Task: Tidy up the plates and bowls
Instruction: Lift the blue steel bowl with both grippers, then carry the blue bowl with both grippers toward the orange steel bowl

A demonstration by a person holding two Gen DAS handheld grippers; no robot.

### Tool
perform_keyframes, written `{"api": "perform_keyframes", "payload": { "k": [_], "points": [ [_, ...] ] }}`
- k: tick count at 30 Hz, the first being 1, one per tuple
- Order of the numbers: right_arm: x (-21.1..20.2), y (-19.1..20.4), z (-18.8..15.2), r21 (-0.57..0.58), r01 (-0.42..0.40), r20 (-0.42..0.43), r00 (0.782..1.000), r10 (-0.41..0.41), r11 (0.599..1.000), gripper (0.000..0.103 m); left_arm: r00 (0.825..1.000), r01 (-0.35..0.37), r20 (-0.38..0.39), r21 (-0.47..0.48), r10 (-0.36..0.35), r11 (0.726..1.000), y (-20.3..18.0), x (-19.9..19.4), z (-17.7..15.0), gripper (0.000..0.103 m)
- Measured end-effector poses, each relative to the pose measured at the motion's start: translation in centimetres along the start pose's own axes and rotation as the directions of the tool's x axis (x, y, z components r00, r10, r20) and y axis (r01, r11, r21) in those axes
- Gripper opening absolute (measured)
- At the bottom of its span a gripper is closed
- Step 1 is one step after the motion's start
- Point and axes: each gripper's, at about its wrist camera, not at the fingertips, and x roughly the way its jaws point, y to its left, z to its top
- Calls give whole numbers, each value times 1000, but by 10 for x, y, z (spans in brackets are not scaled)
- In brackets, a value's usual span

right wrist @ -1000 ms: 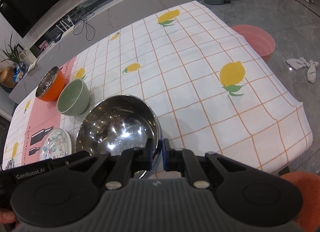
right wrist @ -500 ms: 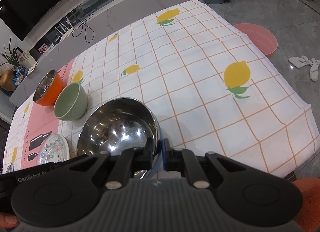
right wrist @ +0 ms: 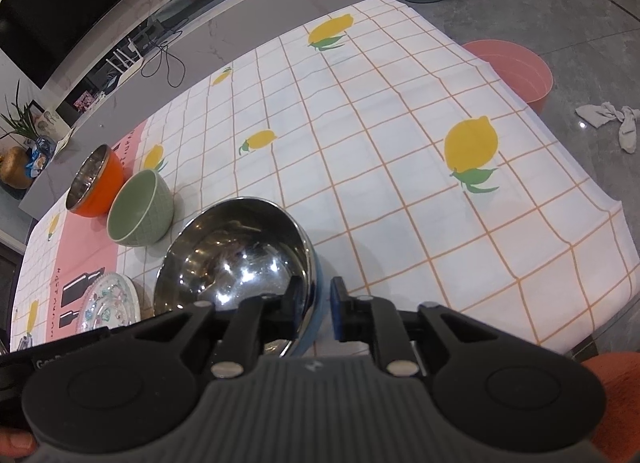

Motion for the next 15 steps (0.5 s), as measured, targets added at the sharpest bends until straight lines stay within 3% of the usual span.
{"api": "perform_keyframes", "payload": {
  "k": [3, 11, 12, 14, 15],
  "points": [
    [-2, 1, 1, -9, 15, 7, 1000, -15, 1000, 28, 1000, -10, 21, 26, 9, 1000, -2, -6, 2, 37],
    [-20, 15, 8, -57, 41, 69, 997, -37, 998, 36, 993, -73, 102, 177, 56, 982, -11, -36, 13, 45],
    [-24, 19, 10, -69, 46, 81, 996, -40, 997, 39, 993, -81, 104, 184, 63, 980, -10, -40, 16, 45],
    [-29, 28, 14, -90, 74, 102, 993, -65, 993, 55, 993, -76, 99, 186, 58, 980, -6, -48, 23, 45],
    [-31, 33, 16, -101, 88, 112, 991, -77, 991, 57, 994, -67, 94, 177, 51, 982, -2, -51, 27, 45]
  ]
}}
